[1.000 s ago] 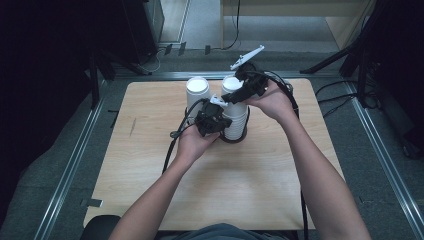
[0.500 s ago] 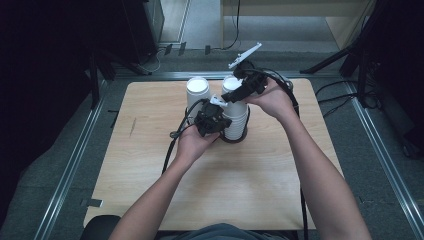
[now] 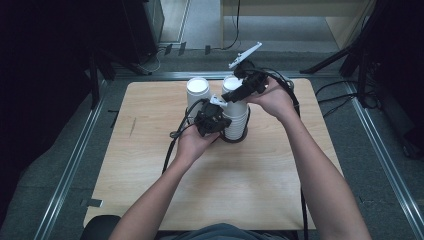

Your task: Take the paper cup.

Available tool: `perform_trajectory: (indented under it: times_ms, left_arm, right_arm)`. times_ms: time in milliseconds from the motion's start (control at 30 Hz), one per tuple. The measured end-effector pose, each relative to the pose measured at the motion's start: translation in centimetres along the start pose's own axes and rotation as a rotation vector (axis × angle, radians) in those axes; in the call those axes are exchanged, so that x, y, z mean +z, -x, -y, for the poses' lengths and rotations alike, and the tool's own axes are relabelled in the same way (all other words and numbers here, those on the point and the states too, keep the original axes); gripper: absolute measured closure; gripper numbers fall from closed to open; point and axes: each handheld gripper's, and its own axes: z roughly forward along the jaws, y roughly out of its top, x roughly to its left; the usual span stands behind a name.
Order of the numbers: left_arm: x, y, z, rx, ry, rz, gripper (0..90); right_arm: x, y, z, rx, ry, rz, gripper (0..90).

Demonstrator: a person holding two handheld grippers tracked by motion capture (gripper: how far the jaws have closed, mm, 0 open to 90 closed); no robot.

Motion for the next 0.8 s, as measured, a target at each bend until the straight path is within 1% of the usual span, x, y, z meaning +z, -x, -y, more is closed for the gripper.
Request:
perform_trajectory:
  times_ms: [167,433,667,800]
  left_arm:
    - [0.01,0.07,-0.02,0.006,-0.001,-0.006,89.3]
    - [0.0,0.06,-0.05,0.004,-0.003,-0.004,89.3]
    - [-0.02,0.05,-0.1,0.005,-0.007,-0.003,89.0]
    - [-0.02,0.05,-0.1,0.004,-0.009,-0.004,89.0]
  right_arm:
    - [-0.07,-0.01,-0.04,0.003,-0.006,0.003,23.7]
    - [-0.13,-0.13,-0.13,0.015,-0.01,0.013,23.9]
    - [-0.18,-0.18,-0.41,0.013,-0.024,0.017,24.1]
    - [-0.43,-0.28,-0.61,0.014,-0.019,0.027,24.9]
